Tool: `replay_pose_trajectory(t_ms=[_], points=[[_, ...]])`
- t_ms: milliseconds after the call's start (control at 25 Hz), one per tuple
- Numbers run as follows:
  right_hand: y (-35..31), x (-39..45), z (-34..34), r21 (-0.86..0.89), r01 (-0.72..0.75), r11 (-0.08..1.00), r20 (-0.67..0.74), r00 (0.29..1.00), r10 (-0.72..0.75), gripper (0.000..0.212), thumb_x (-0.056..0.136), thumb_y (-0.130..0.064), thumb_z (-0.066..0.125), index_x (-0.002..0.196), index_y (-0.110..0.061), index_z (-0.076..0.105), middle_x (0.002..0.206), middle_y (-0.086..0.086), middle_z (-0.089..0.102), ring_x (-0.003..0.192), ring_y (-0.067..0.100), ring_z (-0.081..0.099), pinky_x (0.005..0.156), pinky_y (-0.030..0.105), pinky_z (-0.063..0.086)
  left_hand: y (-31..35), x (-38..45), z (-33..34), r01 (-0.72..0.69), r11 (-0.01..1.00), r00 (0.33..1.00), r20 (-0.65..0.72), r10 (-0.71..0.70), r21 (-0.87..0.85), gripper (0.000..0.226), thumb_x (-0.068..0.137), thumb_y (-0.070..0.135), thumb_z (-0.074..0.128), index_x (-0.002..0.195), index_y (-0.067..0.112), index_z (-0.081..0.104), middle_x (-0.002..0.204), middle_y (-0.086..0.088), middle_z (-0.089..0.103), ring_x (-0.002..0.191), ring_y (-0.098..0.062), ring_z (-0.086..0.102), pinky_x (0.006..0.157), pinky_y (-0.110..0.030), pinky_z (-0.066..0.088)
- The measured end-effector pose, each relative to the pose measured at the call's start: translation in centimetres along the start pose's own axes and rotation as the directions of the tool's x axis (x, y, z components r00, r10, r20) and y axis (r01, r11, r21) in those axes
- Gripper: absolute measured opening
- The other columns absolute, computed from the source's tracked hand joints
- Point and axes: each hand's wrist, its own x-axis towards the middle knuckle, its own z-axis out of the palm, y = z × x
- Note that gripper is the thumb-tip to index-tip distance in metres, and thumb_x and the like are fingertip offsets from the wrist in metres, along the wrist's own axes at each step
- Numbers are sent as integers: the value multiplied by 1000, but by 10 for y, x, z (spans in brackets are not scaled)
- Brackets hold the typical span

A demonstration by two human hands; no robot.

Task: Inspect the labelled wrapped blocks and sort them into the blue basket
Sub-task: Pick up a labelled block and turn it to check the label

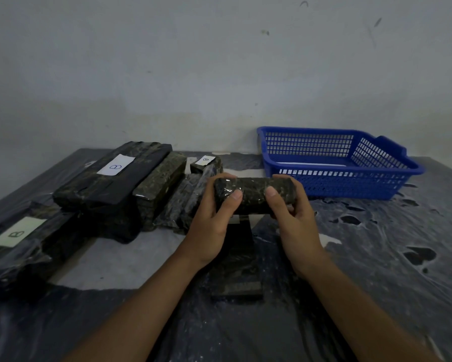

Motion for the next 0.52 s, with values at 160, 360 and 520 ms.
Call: replay_pose_trajectory(t_ms=[160,360,520], points=[[0,0,0,-10,17,1000,-5,1000,-17,39,88,-39,67,124,-26,61,114,4,75,107,22,72,100,44,57,2,-1,0,-3,1000,1000,-9,3,19,20,101,27,55,121,25,55,116,-1,68,112,-16,66,97,-28,52],[-1,-1,-1,-9,11,1000,-7,1000,-11,40,87,-40,66,124,-26,62,112,-1,76,106,15,73,97,34,58,4,-2,1,-7,997,1000,-11,8,72,21,101,30,54,123,29,55,118,7,69,116,-10,64,99,-22,49],[0,0,-2,-49,27,998,8,1000,-27,40,91,-40,66,128,-28,59,114,1,74,104,19,73,96,39,59,2,-1,0,-24,993,999,-20,26,113,22,100,26,53,122,26,53,117,-4,66,109,-12,65,94,-20,50]])
